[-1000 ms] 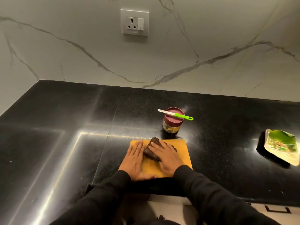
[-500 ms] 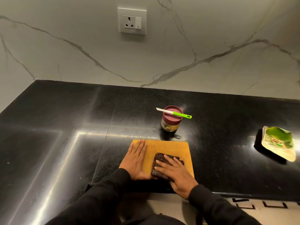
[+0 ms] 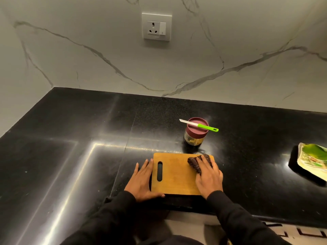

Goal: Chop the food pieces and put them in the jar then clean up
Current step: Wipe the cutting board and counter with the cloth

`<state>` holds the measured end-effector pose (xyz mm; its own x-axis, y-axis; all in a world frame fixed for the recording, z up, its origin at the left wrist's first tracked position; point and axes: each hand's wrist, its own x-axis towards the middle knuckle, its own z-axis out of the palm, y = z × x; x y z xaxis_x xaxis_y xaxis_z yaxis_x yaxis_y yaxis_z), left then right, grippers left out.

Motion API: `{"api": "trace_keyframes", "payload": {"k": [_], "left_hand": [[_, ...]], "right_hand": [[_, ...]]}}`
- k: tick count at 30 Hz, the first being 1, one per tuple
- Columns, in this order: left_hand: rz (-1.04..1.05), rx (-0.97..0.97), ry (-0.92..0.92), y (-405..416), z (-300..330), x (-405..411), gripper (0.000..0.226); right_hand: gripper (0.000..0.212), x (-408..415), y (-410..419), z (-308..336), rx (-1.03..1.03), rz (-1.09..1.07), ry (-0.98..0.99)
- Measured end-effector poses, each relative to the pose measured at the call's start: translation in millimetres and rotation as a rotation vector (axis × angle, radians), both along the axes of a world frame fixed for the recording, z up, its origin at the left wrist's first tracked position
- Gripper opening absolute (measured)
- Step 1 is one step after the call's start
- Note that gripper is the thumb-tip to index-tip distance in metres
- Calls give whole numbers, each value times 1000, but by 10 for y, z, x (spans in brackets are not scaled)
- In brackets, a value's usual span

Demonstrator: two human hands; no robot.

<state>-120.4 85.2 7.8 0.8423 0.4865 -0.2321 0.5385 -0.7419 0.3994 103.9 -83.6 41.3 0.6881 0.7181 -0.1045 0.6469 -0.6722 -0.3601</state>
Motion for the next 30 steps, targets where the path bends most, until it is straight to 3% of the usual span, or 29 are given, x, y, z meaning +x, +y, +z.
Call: {"api": "trace_keyframes", "payload": {"k": [4, 9, 15, 18, 21, 25, 30], "left_hand": [[14, -9, -21, -12, 28, 24, 143], [53, -32, -77, -8, 3, 23, 150], [125, -68, -160, -4, -57, 2, 154], [82, -22, -152, -9, -85, -12, 134], [-15, 84, -57, 2, -123, -30, 109], [-22, 103, -3, 7, -111, -19, 105], [-8, 72, -36, 13, -109, -26, 106]], "right_hand": [[66, -206, 519, 67, -26, 74, 26], [65, -649, 957, 67, 2, 374, 52], [69, -597, 560, -25, 46, 671, 243], [68, -478, 245, 5, 54, 759, 365], [64, -367, 28, 63, 55, 747, 435], [68, -133, -251, 18, 38, 710, 350], [64, 240, -466, -45, 169, 352, 253]]}}
